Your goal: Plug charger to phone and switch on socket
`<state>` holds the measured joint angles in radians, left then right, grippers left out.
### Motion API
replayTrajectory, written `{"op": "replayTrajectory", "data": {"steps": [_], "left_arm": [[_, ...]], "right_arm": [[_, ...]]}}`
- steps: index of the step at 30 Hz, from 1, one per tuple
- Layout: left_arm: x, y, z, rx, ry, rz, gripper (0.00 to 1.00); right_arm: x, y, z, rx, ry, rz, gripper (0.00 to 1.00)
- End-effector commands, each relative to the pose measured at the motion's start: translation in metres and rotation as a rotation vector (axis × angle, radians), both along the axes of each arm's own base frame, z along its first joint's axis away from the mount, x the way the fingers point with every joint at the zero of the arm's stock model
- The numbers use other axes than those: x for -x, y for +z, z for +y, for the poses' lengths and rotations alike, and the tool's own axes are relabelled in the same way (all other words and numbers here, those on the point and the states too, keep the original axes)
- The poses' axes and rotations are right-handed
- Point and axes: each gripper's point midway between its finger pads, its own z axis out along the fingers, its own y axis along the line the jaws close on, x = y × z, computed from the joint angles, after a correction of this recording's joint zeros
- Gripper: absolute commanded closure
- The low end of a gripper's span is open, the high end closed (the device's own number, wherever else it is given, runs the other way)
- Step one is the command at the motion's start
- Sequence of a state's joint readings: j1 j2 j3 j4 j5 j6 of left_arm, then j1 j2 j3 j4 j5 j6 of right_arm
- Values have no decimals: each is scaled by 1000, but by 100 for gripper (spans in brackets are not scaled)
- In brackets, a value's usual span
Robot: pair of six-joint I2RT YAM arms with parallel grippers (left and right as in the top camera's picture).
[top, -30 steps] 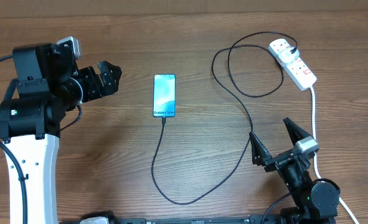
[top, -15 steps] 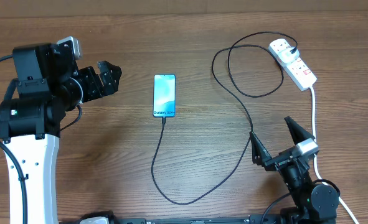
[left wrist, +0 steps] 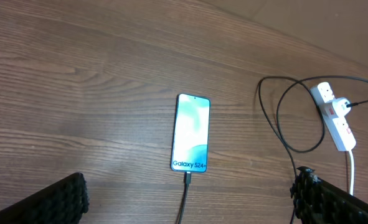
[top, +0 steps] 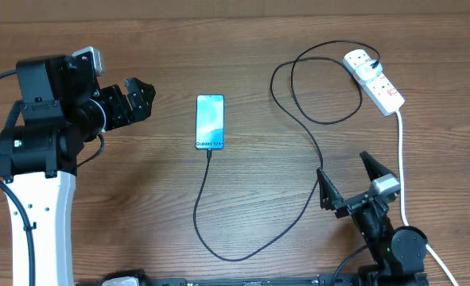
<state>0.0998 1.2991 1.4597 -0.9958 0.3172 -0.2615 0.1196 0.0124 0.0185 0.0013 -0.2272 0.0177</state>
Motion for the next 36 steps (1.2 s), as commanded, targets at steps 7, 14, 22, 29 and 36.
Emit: {"op": "replayTrajectory", "data": {"steps": [7, 14, 22, 29, 36], "left_arm": [[-1, -2, 1, -12, -5, 0, 0], [-1, -2, 1, -12, -5, 0, 0], [-1, -2, 1, -12, -5, 0, 0], [-1, -2, 1, -12, -5, 0, 0], [-1, -2, 1, -12, -5, 0, 0]], "right_arm": [[-3, -19, -6, 23, -38, 63, 0], [-5, -21, -13, 25, -77, 68, 0], [-8, -23, -27, 82, -165, 63, 0], [-9, -24, -32, 101, -195, 62, 0], [-9, -24, -34, 101, -201, 63, 0]]}}
